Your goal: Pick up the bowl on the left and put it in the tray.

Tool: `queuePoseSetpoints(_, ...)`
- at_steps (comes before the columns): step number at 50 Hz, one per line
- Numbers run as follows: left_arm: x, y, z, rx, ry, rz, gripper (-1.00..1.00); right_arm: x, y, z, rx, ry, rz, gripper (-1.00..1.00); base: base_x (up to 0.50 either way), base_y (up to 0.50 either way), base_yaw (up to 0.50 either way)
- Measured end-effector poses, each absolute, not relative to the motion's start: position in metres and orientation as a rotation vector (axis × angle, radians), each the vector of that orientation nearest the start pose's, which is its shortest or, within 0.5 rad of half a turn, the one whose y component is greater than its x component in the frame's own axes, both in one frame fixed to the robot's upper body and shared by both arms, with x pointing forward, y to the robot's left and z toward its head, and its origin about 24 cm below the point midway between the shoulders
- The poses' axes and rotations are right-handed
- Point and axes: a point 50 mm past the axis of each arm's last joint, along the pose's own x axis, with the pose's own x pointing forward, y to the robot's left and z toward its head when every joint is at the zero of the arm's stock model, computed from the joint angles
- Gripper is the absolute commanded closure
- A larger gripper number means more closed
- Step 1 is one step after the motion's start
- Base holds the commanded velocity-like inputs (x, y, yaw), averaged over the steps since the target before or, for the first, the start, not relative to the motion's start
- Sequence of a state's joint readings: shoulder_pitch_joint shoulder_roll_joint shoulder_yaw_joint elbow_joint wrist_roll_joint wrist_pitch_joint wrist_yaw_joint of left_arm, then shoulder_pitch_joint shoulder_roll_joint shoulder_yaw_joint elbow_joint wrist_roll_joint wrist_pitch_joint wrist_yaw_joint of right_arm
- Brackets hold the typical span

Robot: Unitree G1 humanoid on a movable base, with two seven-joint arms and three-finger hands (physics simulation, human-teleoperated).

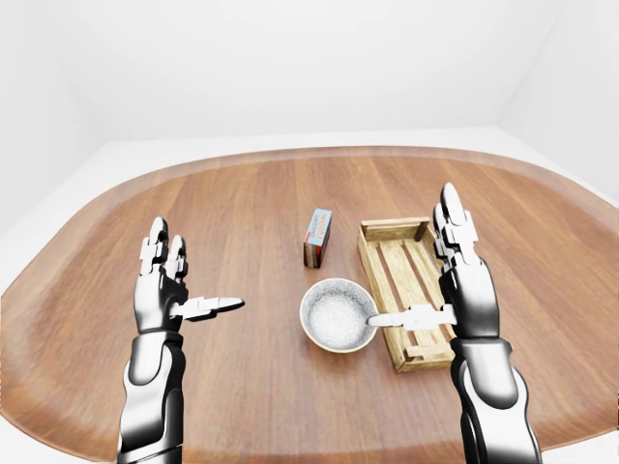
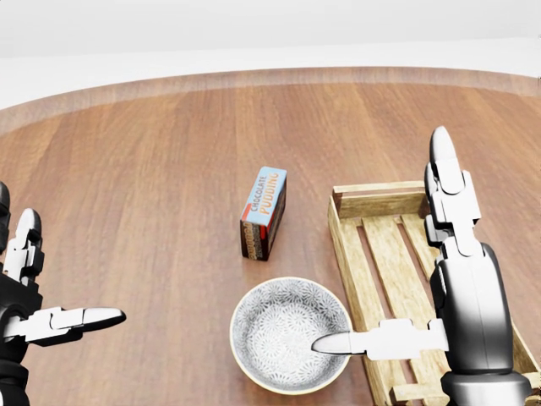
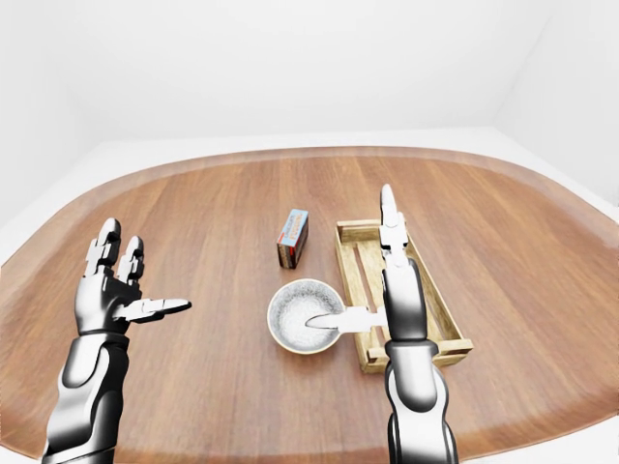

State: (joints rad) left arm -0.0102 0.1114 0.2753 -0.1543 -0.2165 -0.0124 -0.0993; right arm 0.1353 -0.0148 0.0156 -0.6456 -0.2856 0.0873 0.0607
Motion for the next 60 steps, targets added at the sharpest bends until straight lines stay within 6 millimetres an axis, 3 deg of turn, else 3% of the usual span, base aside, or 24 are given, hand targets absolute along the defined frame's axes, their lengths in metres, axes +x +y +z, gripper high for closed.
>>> queuePoseSetpoints(15, 0.245, 0.228, 0.09, -0.07, -0.224, 0.142, -1.0, 0.206, -0.151, 0.157, -0.34, -0.449, -0.044, -1.0, 0.06, 0.0, 0.0)
queuePoseSetpoints(27, 0.244, 0.229, 0.09, -0.069, -0.224, 0.143, -1.0, 0.206, -0.127, 0.164, -0.54, -0.48, 0.112, -1.0, 0.0, 0.0, 0.0)
queuePoseSetpoints(46, 0.243, 0.226, 0.092, -0.061, -0.223, 0.138, -1.0, 0.202, -0.096, 0.147, -0.829, -0.366, 0.354, -1.0, 0.0, 0.0, 0.0)
queuePoseSetpoints(60, 0.241, 0.224, 0.1, -0.052, -0.229, 0.131, -1.0, 0.198, -0.087, 0.131, -0.988, -0.26, 0.445, -1.0, 0.0, 0.0, 0.0)
